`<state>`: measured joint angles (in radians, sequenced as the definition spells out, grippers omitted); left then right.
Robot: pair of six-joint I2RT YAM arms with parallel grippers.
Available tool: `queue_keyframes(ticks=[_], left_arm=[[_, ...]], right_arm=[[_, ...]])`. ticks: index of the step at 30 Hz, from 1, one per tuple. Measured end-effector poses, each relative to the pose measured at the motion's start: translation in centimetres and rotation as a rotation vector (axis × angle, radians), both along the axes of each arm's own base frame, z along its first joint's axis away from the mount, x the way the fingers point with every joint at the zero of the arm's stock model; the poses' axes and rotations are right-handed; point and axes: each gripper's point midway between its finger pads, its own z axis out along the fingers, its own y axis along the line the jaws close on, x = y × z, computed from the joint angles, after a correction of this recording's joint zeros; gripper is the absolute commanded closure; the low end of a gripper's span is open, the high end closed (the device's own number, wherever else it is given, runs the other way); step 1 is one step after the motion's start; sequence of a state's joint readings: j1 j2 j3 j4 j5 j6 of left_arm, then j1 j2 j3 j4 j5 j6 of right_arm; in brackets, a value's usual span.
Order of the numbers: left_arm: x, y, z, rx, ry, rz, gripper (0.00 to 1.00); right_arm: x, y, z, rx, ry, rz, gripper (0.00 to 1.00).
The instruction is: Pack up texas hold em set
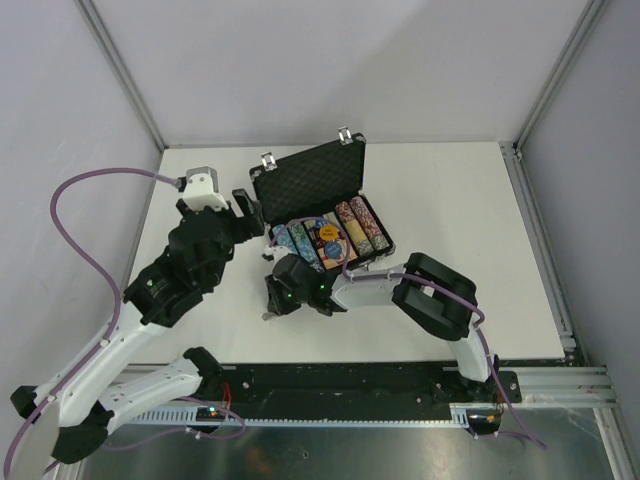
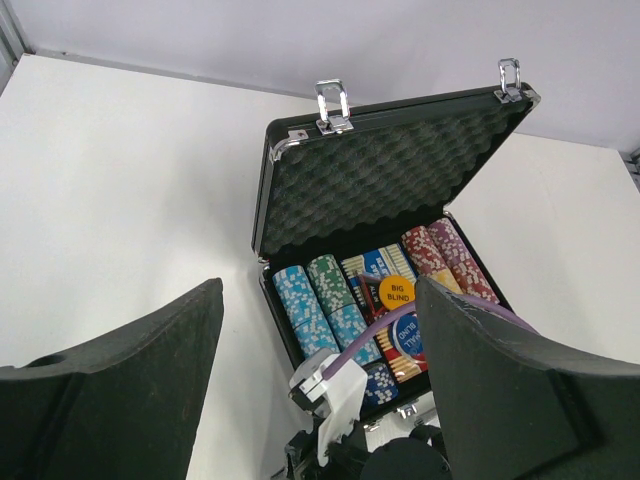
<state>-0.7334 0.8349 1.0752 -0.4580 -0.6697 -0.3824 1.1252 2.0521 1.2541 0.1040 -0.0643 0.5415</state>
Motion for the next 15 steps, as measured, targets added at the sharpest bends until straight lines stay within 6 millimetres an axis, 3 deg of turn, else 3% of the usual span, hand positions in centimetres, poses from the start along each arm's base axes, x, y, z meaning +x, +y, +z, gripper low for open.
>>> queue_keyframes(ticks=[4,12,15], left_arm=[[0.0,0.0,0.0,0.0,0.0,0.0,0.18],[0.0,0.0,0.0,0.0,-0.001,0.001,0.18],[-0.1,0.3,0.2,-0.003,-0.008,0.006,0.18]], right_arm=[[0.3,-0.4,-0.3,-0.029,-0.023,-0.03,0.98],[0.7,-1.2,-0.2,-0.071,-0.053,-0.066,1.0],[0.8,-2.0,0.7,-0.096,-0.066,-0.077,1.0]])
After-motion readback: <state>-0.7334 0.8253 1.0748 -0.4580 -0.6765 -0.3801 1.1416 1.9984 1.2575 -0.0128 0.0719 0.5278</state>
